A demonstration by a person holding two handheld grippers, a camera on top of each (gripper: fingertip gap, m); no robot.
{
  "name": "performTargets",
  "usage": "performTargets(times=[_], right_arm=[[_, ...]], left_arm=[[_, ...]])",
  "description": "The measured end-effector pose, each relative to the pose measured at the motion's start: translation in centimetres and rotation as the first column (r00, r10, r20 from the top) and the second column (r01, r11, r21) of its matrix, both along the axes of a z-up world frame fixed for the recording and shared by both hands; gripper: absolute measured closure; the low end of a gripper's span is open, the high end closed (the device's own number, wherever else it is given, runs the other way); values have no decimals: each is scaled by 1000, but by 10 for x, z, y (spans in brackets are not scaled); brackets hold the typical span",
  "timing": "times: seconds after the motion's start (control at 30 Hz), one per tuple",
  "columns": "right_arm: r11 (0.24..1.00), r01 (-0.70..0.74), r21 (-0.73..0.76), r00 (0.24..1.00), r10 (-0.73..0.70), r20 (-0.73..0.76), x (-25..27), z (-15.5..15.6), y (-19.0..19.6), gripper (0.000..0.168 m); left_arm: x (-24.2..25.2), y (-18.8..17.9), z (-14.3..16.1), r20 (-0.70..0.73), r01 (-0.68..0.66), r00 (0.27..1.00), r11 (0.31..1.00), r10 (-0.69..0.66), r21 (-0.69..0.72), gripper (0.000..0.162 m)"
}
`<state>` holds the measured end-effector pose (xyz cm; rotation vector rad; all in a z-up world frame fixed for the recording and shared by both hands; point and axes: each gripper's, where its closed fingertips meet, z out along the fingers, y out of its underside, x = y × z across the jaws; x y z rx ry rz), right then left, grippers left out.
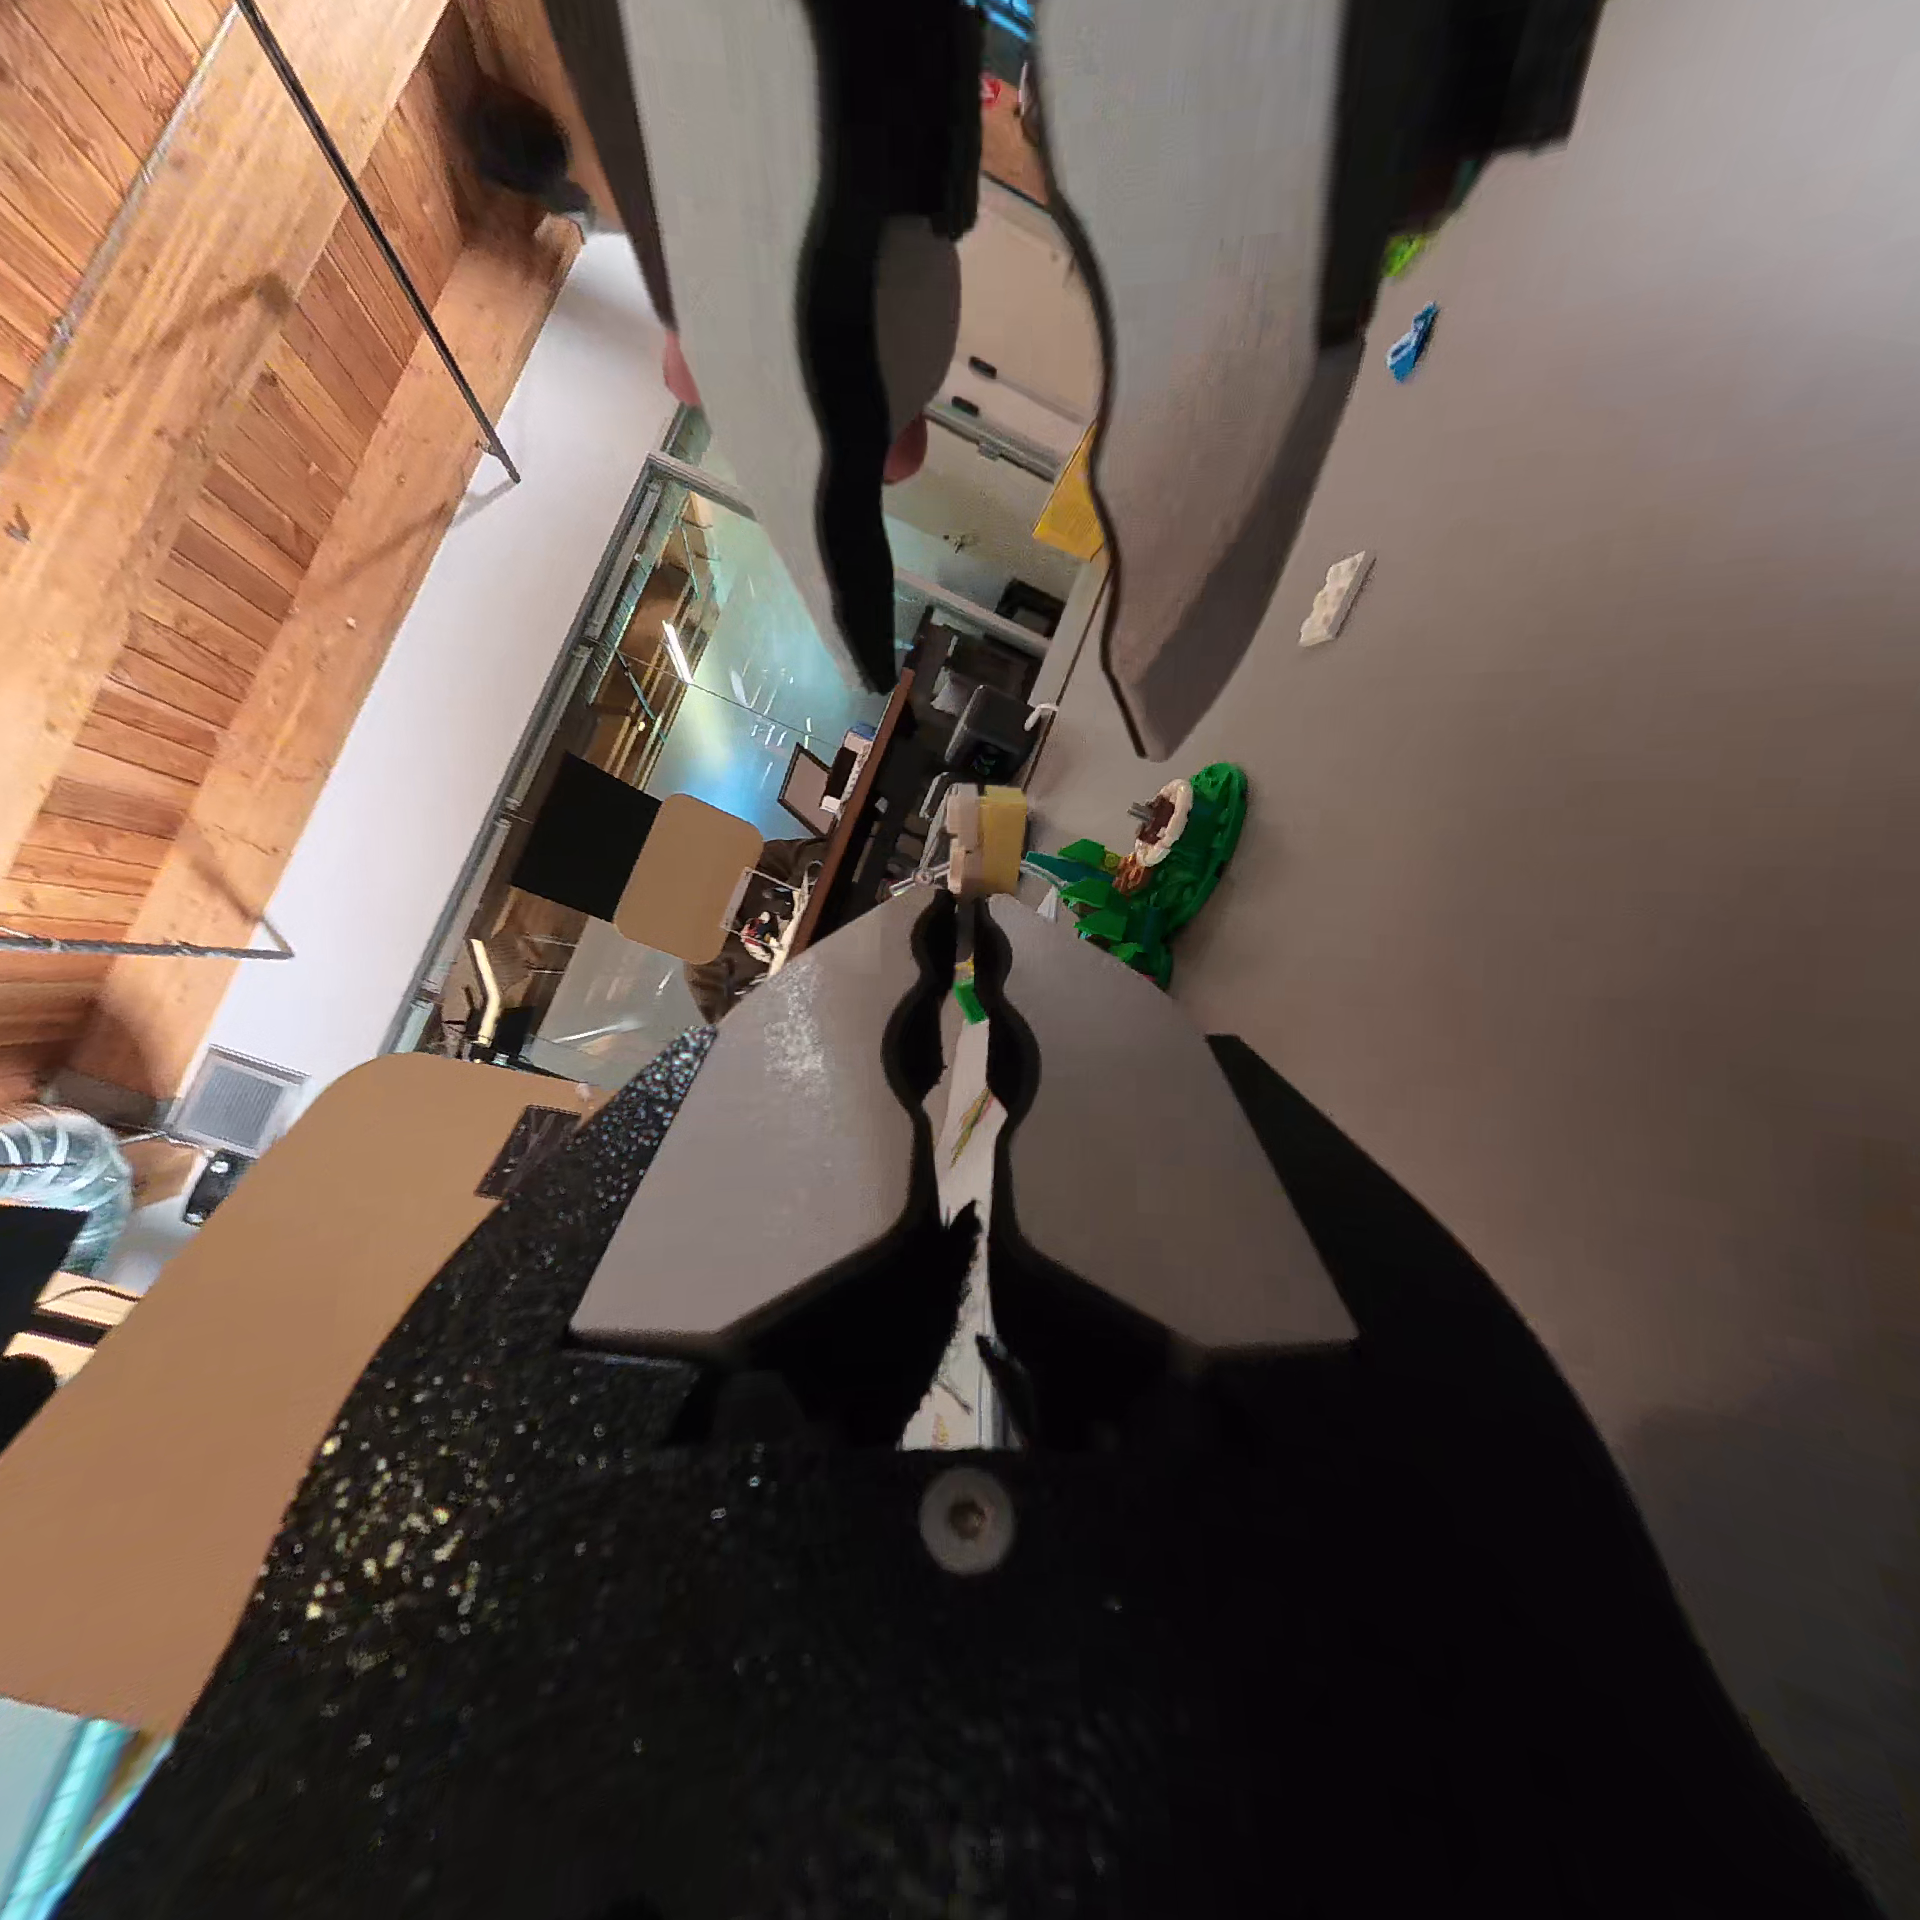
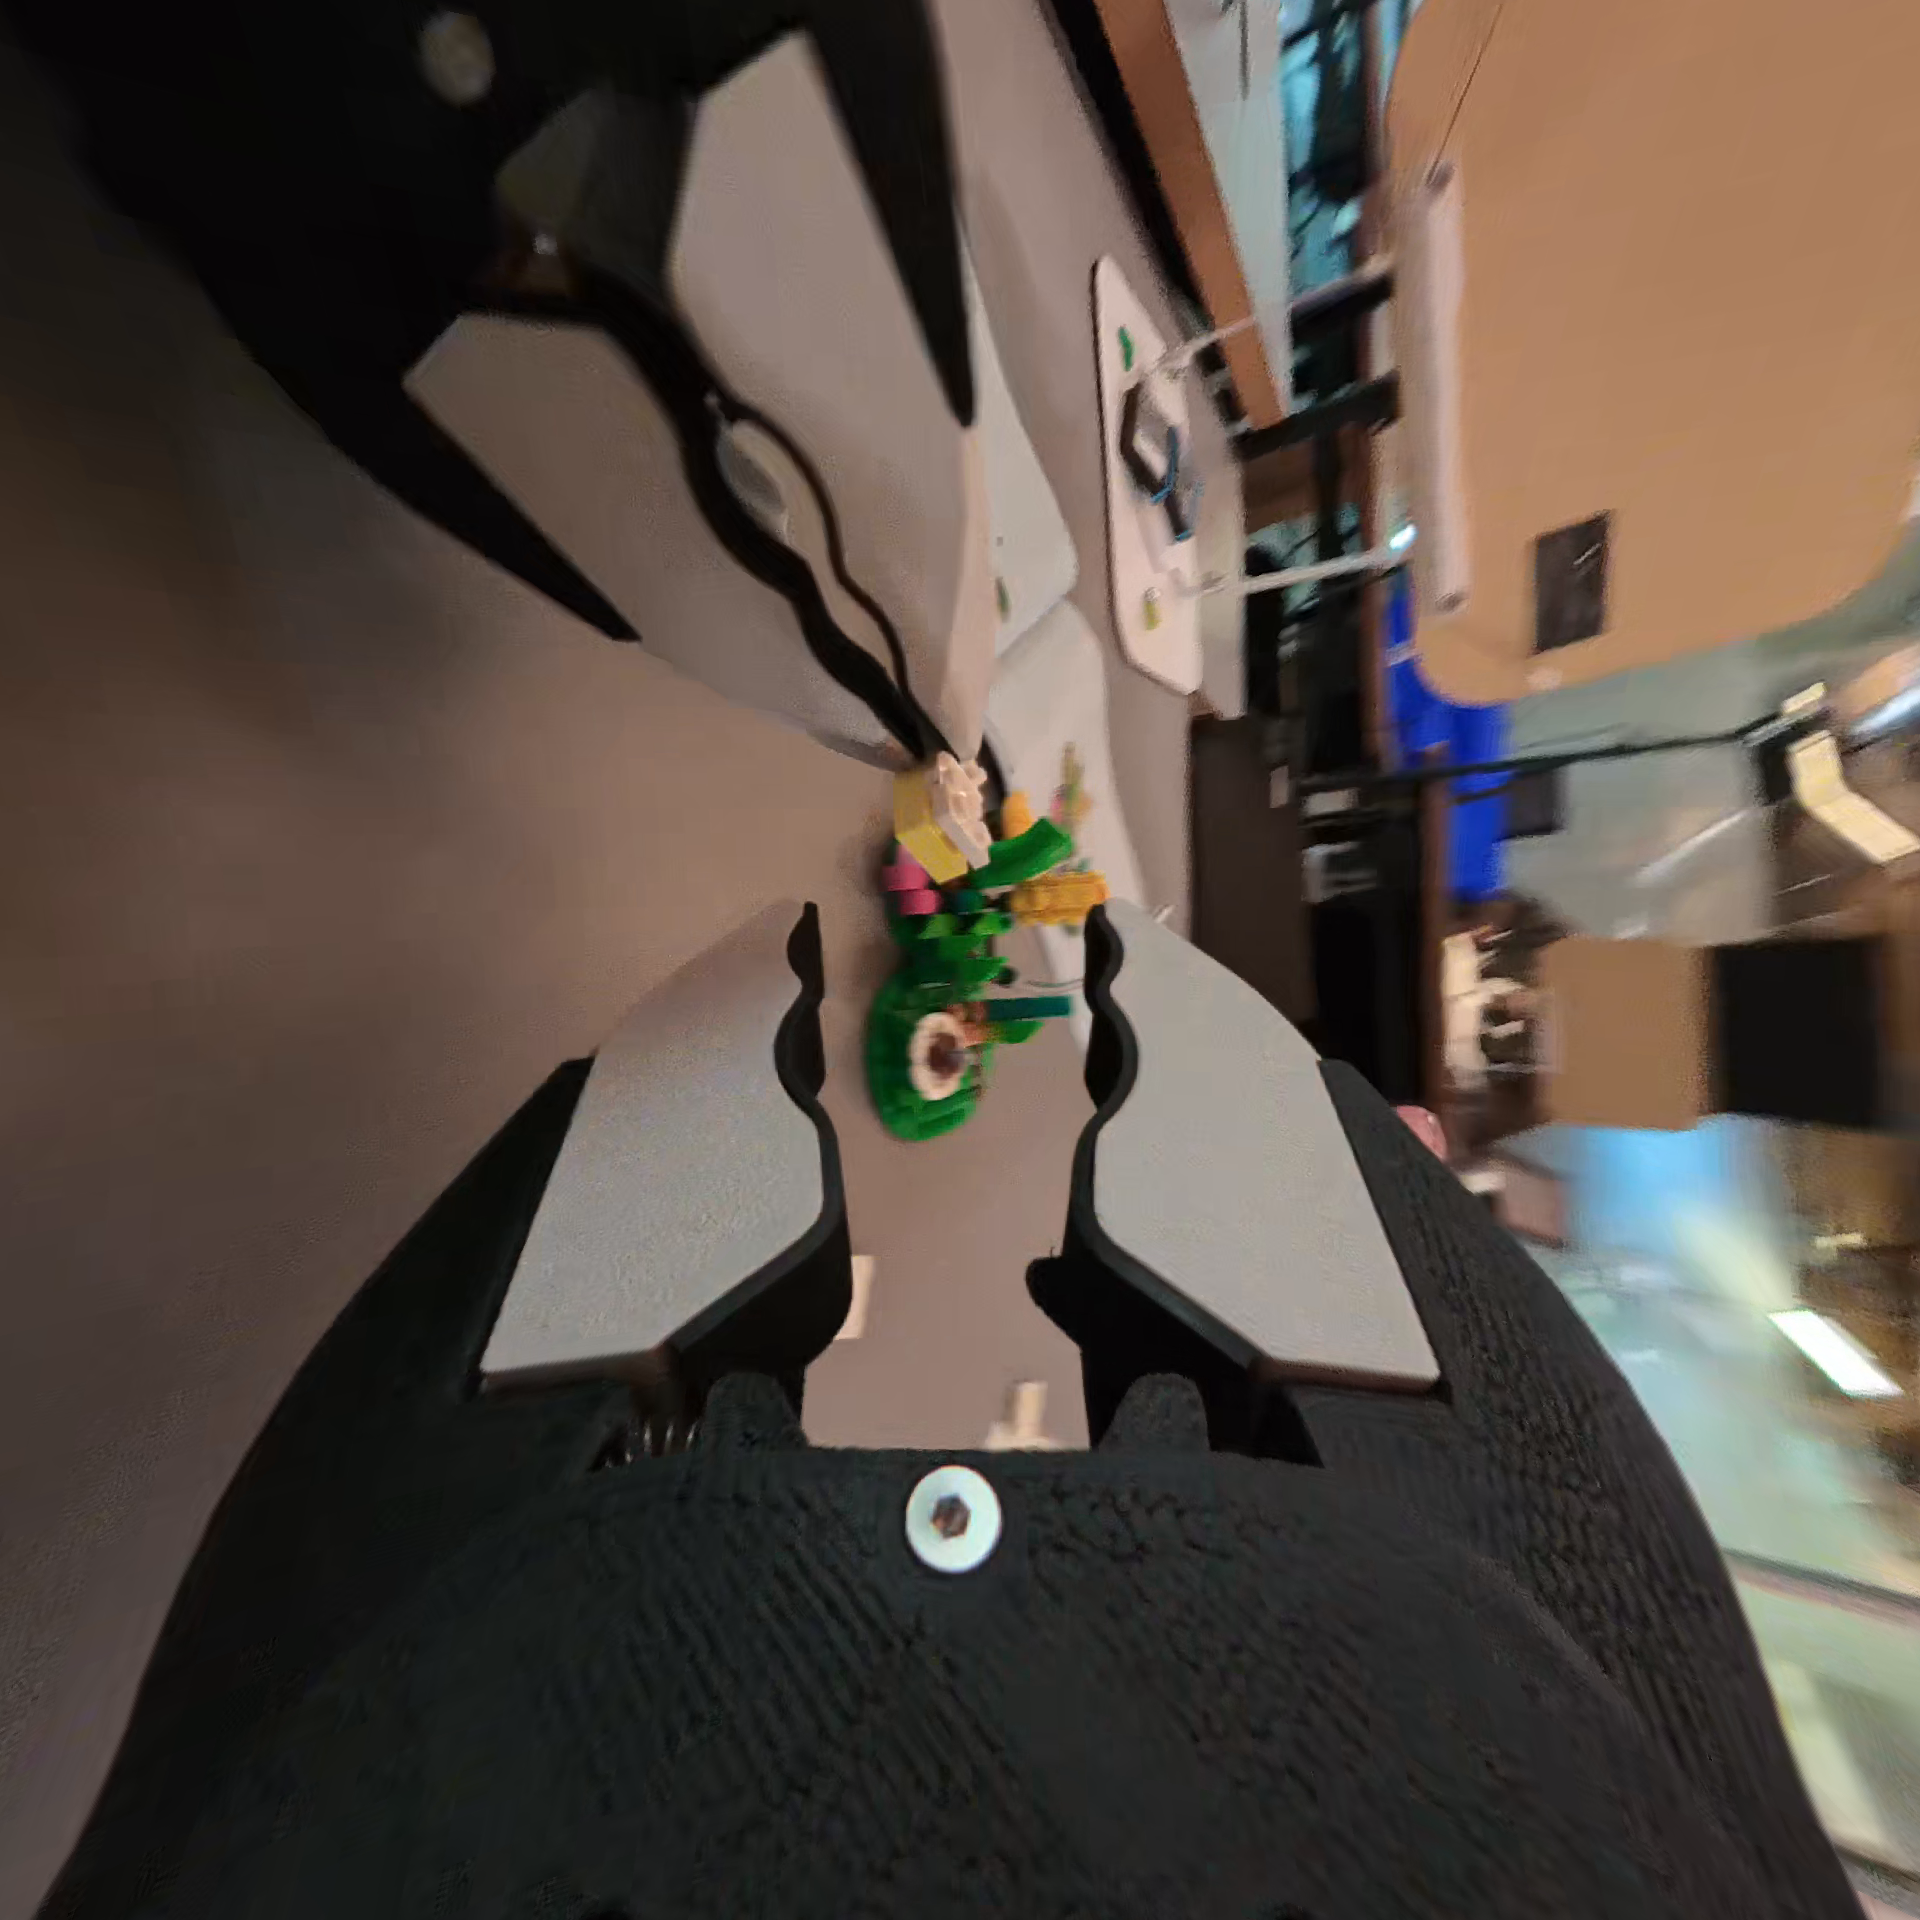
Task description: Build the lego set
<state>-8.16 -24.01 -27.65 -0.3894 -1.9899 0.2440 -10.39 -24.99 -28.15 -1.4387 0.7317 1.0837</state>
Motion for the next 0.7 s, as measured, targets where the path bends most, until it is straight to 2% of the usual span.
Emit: performTargets(times=[0.03,0.17,0.3,0.4,0.5,0.7], right_arm=[[997,-23,70,999,26,-44,-1,1,-1,126],[972,-88,218,984,119,-131,-5,3,-8,131],[940,-106,324,979,155,-131,-12,-2,-10,134],[930,-115,349,977,170,-132,-15,-7,-13,140],[920,-101,379,973,172,-157,-19,-5,-12,153],[910,-70,408,973,153,-175,-21,-3,-11,156]], left_arm=[[0,0,0,19,9,1000,1000,-9,2,159],[2,0,2,75,38,996,999,-39,10,159],[3,-1,2,90,48,995,999,-49,13,159],[4,0,3,82,49,995,999,-50,14,159],[4,1,0,99,54,994,999,-54,-1,159],[2,1,0,179,60,982,998,-57,-8,159]])
